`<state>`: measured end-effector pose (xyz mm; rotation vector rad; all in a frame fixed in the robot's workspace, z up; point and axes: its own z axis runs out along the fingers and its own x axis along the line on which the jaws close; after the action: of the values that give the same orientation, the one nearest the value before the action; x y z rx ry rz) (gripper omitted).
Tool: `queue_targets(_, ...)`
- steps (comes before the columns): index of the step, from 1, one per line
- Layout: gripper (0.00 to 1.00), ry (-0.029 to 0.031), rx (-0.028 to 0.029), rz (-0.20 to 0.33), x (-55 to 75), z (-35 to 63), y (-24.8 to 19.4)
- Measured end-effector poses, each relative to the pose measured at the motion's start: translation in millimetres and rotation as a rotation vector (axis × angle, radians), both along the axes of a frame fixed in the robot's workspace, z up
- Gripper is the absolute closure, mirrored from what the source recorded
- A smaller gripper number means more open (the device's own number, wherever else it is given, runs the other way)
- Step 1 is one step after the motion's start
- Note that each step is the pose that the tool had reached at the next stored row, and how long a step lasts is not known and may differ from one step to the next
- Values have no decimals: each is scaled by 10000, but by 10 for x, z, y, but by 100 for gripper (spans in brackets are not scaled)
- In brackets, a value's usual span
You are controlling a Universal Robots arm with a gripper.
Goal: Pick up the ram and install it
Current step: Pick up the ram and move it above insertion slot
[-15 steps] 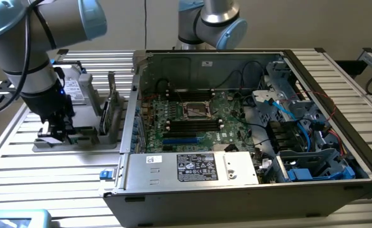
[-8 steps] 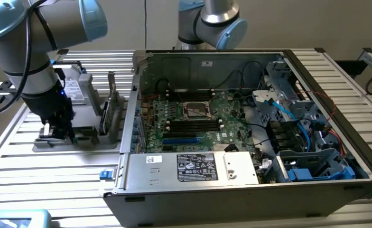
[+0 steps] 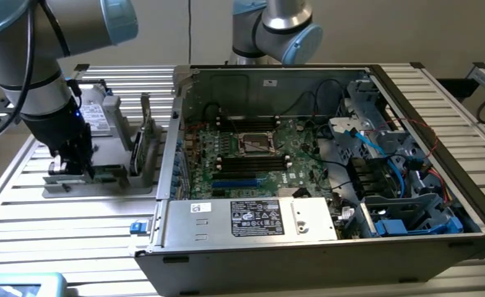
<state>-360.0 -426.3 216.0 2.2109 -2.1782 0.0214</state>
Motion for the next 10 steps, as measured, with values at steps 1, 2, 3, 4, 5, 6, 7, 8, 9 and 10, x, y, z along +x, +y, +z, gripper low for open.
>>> queue_targets(1, 88, 0, 0, 0, 0, 45, 0)
queue_targets(2, 88, 1, 0, 0, 0, 91, 0)
queue_targets(3, 88, 2, -1, -1, 0, 136, 0)
queue_targets(4, 88, -1, 0, -1, 0, 180, 0)
queue_targets(5, 88, 0, 0, -1, 0, 225, 0)
queue_targets(6, 88, -1, 1, -1, 0, 271, 0)
queue_targets(7, 88, 0, 0, -1, -1, 316, 0)
queue_targets(8, 88, 1, -1, -1, 0, 363, 0)
queue_targets(9, 88, 0, -1, -1, 0, 408, 0)
queue_targets(10, 88, 0, -2, 0, 0, 453, 0)
